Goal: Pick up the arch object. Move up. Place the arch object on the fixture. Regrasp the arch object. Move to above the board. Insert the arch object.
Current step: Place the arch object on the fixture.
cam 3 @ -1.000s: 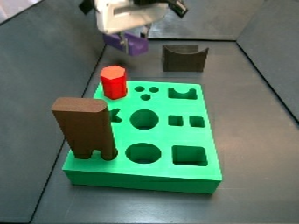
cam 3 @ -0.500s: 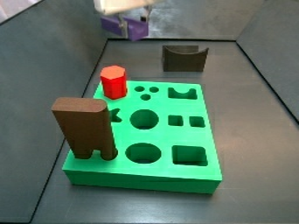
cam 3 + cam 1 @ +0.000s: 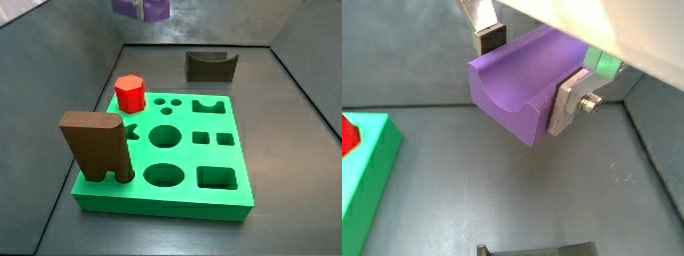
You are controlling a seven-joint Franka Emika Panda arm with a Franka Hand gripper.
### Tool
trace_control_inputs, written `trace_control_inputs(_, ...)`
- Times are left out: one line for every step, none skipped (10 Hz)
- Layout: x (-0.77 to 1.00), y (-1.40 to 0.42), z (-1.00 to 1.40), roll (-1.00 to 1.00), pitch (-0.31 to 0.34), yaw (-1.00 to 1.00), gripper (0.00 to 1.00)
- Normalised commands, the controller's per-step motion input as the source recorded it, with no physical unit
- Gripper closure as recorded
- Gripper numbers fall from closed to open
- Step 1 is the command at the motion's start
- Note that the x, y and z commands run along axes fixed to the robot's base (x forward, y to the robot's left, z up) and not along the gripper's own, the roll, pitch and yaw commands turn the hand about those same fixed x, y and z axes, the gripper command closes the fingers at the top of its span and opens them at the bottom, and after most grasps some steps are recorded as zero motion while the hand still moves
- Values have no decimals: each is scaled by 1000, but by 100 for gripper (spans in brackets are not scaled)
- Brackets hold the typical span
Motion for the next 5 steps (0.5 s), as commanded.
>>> trace_control_inputs(6,-7,310,-50,65,5,100)
trace_control_inputs(1000,214,407,-137,-51,-1000,100)
trace_control_inputs(1000,216,336,-142,-43,-1000,100)
trace_control_inputs(1000,202,298,-158,-25,-1000,100)
trace_control_inputs(1000,174,265,-177,-11,-1000,100)
